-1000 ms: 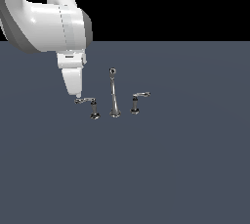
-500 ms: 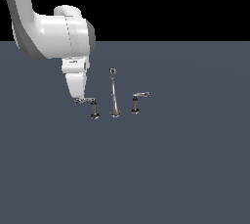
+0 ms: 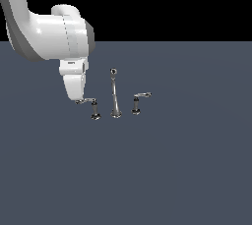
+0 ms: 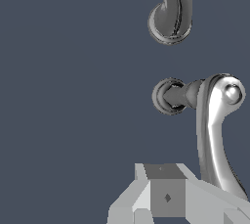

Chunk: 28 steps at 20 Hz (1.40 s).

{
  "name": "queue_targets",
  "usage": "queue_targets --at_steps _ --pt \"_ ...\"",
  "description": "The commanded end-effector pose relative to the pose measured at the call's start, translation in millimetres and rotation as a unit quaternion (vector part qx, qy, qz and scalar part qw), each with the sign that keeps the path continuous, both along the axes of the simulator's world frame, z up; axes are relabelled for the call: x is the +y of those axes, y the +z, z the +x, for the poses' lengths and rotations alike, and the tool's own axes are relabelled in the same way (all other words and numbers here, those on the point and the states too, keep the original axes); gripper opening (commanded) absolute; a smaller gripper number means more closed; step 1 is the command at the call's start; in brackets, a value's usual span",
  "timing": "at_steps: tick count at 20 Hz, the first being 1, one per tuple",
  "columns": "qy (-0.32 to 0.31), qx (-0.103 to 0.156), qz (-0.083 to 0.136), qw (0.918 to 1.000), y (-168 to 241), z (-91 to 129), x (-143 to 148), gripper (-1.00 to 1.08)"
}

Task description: Turn on the faucet by rotating a designated handle.

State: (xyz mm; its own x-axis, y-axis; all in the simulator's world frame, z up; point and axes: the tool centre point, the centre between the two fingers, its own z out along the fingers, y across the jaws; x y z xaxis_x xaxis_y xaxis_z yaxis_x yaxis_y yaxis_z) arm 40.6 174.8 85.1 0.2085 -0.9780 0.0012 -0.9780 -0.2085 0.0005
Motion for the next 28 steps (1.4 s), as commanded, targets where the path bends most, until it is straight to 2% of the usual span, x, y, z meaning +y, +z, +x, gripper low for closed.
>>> queue_targets --at_steps 1,8,10,26,28 --pt "0.000 0.000 0.000 1.0000 0.1 -8.0 2.0 -1.00" --pt "0.000 0.000 0.000 1.0000 0.3 -30.8 7.2 -1.00" --pt "0.001 -0.003 0.003 1.0000 0.0 -25.1 8.7 -1.00" --pt "0.000 0.000 0.001 1.0000 0.4 -70.4 -17.6 -1.00" --pt "0.006 0.000 0.003 1.0000 -0.1 -69.5 -7.8 -1.00"
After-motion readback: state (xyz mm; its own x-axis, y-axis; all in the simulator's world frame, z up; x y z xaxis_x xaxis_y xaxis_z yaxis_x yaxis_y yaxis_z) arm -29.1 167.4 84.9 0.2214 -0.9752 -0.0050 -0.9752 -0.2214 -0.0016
